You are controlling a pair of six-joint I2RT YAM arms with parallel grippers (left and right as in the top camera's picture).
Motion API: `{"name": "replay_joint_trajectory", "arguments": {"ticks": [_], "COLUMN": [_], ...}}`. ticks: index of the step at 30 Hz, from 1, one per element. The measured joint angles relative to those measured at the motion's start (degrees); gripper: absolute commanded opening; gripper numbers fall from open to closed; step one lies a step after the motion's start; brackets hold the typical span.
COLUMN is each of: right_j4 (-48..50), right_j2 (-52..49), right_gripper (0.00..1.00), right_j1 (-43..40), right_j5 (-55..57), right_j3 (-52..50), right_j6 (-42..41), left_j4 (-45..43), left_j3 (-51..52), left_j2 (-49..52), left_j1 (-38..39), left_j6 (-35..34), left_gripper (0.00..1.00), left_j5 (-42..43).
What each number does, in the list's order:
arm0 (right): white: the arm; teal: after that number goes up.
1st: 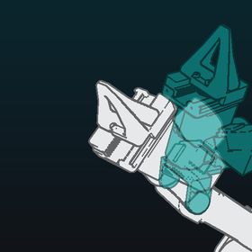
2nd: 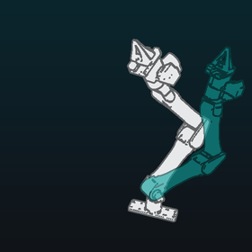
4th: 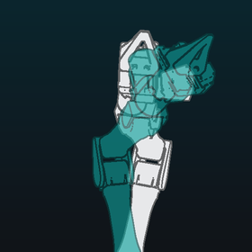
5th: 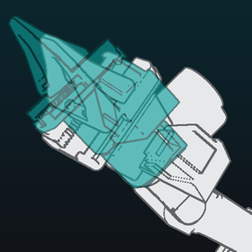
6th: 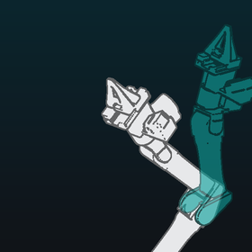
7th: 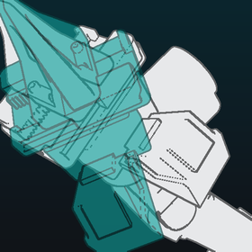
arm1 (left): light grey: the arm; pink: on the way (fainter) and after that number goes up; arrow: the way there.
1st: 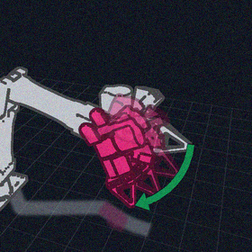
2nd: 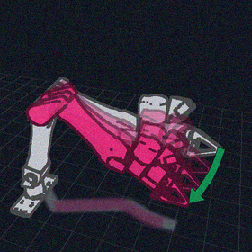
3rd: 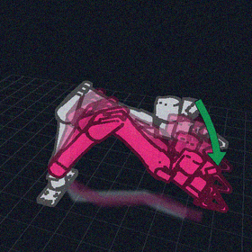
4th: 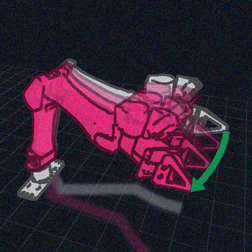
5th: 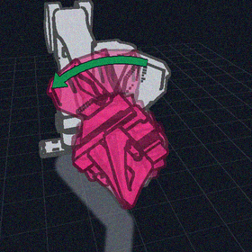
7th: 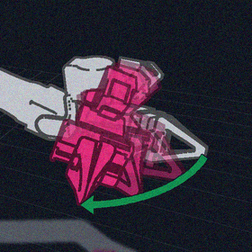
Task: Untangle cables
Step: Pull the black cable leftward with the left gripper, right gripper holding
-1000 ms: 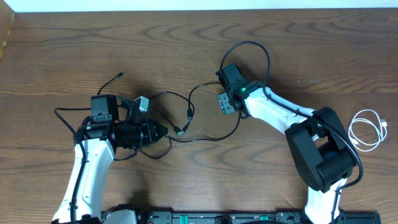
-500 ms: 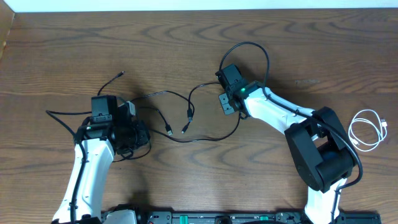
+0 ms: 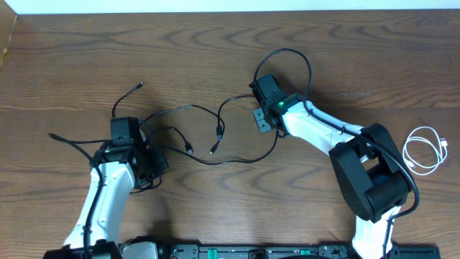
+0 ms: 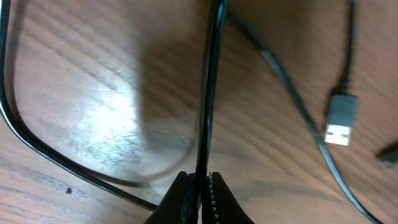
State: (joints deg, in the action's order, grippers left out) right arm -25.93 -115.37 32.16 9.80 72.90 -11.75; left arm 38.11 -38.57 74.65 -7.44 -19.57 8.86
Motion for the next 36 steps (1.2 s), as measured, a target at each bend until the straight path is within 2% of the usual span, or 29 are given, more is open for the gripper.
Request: {"name": "replay_joint_trajectory", "arguments": {"ticks": [5,10,13,14,21,25,36], "right_j4": [0.0,0.0,0.0,0.0,0.0,0.0,0.1], "right_j2": [0.0,0.0,0.0,0.0,0.0,0.0,0.0], "right_gripper": [0.40,0.41,0.41,0.41,0.43,0.43,0.45], "right_j1": [0.0,0.0,0.0,0.0,0.0,0.0,0.0], "right_j5": [0.0,0.0,0.0,0.0,0.0,0.0,0.0], "right_j3": [0.0,0.0,0.0,0.0,0.0,0.0,0.0], "right_j6": [0.0,0.0,0.0,0.0,0.0,0.0,0.0], "left_j4": [-0.9,-1.7,-1.7,-1.7,0.8,3.0,0.9], "left_j3": [0.6,0.6,0.7,0.7,0.2,-2.5,-5.6], "left_j2": [2.5,6.3,8.4,8.9,9.2,6.3,-4.3], "left_j1": [0.0,0.0,0.0,0.0,0.0,0.0,0.0], "left_j6": [-1.2,-2.9,-3.3,-3.4,-2.4,-2.4,-2.3], "left_gripper": [0.09,0.17,0.27,0.35,0.67,0.67,0.67], "left_j5": [-1.8,-2.4,-2.8,-2.8,-0.6,0.9,1.8]}}
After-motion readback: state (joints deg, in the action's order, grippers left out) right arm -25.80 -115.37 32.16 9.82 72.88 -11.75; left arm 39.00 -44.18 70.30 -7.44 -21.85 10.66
